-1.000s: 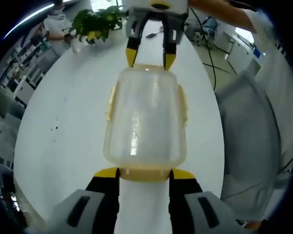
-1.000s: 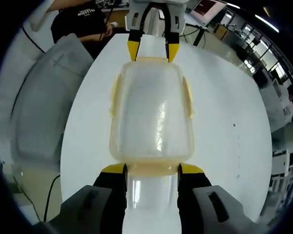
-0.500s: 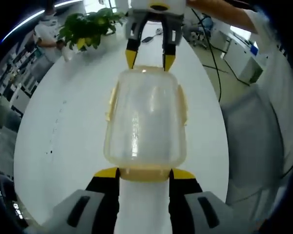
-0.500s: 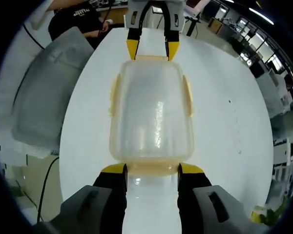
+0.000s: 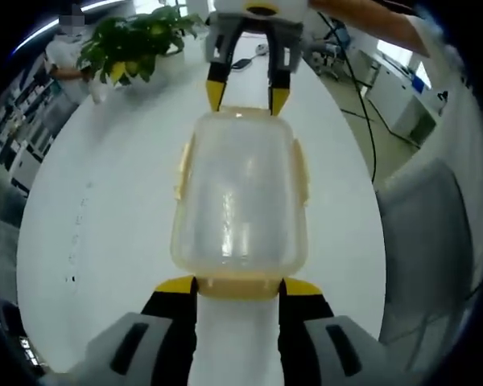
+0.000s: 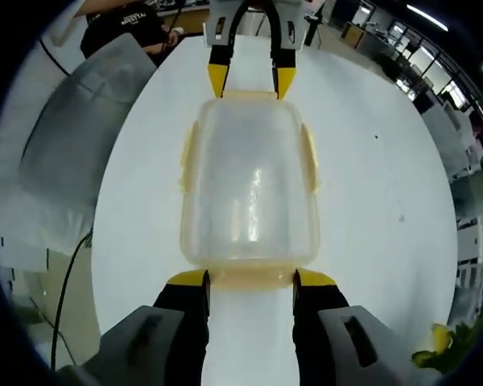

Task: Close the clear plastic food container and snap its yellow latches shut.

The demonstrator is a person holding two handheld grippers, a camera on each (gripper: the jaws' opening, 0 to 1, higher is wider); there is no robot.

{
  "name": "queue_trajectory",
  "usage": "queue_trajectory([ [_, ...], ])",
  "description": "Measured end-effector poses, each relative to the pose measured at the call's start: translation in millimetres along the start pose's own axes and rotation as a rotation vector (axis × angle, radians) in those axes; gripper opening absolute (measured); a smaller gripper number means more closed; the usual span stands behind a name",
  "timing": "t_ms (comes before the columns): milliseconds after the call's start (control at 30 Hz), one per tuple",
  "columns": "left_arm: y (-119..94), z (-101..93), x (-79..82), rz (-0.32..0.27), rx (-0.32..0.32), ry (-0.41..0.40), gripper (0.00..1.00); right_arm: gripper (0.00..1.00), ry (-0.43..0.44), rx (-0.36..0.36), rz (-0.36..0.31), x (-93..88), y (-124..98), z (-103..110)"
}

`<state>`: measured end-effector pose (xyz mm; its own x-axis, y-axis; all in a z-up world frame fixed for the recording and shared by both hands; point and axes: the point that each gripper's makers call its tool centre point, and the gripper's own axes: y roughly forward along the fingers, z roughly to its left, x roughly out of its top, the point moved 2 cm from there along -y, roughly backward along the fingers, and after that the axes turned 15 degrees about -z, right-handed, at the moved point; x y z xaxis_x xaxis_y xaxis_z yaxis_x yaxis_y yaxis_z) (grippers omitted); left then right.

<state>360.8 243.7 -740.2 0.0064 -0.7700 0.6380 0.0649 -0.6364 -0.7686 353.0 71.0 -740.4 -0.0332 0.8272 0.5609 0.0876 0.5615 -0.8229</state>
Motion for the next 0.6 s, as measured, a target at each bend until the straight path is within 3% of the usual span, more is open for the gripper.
queue_trajectory([
  [300, 17, 5.3, 2.4, 0.027, -0.011, -0.019, 0.34, 0.37, 0.007, 0.019, 0.004, -20.0, 7, -5],
  [600, 22, 6.4, -3.4, 0.067, -0.02, -0.02, 0.34, 0.37, 0.015, 0.036, -0.007, -23.8, 14, -3],
])
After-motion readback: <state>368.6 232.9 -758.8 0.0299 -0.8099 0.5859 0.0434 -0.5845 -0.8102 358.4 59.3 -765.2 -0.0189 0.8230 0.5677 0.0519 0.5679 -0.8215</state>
